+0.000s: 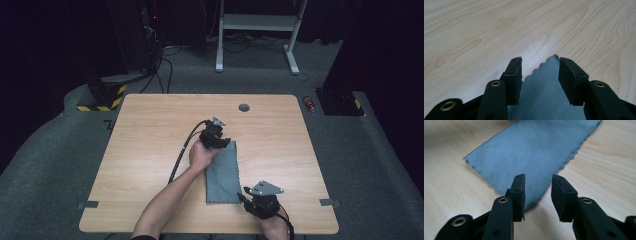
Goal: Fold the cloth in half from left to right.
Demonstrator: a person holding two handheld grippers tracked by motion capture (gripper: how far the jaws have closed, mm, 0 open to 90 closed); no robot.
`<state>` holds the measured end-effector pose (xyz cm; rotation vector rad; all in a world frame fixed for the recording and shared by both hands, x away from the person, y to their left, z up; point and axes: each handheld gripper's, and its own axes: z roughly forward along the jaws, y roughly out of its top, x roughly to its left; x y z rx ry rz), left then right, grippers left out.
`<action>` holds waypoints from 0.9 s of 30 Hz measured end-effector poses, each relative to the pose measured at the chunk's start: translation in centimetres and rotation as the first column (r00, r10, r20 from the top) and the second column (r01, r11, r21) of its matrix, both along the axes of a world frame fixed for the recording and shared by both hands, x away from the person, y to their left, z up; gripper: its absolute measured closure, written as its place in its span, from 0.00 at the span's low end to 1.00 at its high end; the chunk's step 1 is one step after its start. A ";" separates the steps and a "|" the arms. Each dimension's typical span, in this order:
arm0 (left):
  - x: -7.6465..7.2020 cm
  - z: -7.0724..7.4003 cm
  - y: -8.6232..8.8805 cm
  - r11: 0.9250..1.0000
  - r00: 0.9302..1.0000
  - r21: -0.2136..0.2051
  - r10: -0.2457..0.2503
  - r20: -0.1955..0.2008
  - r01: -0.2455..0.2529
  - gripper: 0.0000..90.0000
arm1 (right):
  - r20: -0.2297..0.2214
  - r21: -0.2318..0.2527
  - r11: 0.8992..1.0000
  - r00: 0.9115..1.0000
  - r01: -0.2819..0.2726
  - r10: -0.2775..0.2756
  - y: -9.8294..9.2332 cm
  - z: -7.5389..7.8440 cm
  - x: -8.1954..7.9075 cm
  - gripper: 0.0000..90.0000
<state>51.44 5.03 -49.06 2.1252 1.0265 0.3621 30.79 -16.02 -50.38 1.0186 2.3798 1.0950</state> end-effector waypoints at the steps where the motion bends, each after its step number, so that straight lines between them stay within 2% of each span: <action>1: -0.2 0.0 0.4 1.000 1.000 -0.003 0.008 -0.002 -0.008 0.58 | -0.002 0.004 1.000 1.000 0.002 -0.002 0.0 0.1 0.3 0.70; 5: -0.7 0.2 1.9 0.999 0.999 -0.014 0.033 0.002 -0.033 0.56 | -0.016 0.018 1.000 1.000 -0.001 0.001 0.2 0.2 1.7 0.67; 10: -1.9 0.6 3.4 0.999 0.999 -0.027 0.043 0.020 -0.043 0.53 | -0.039 -0.015 1.000 0.999 -0.015 0.014 0.9 -0.4 3.2 0.66; 13: -3.1 0.7 4.4 0.998 0.999 -0.043 0.046 0.008 -0.045 0.52 | -0.053 -0.038 0.999 0.999 -0.010 0.008 1.1 -0.8 3.9 0.64; 17: -5.2 0.5 5.4 0.999 0.999 -0.043 0.027 0.018 -0.026 0.50 | -0.055 -0.066 0.998 0.999 -0.002 -0.001 1.3 -1.2 4.7 0.64; 19: -6.3 0.2 5.8 0.999 1.000 -0.027 0.018 0.022 -0.017 0.50 | -0.059 -0.059 0.998 0.998 0.000 -0.004 1.2 -1.4 5.0 0.64; 21: -7.3 -0.2 6.1 1.000 1.000 -0.021 0.014 0.011 -0.014 0.49 | -0.060 -0.052 0.999 0.998 0.003 -0.006 1.2 -1.4 5.1 0.64; 26: -9.9 -0.8 6.7 0.999 1.000 -0.042 0.014 0.012 -0.014 0.49 | -0.054 -0.043 0.999 0.998 0.005 -0.008 1.3 -1.5 5.0 0.66; 27: -9.9 -0.8 6.7 0.999 1.000 -0.042 0.014 0.012 -0.014 0.49 | -0.053 -0.043 0.999 0.999 0.004 -0.006 1.3 -1.6 5.0 0.66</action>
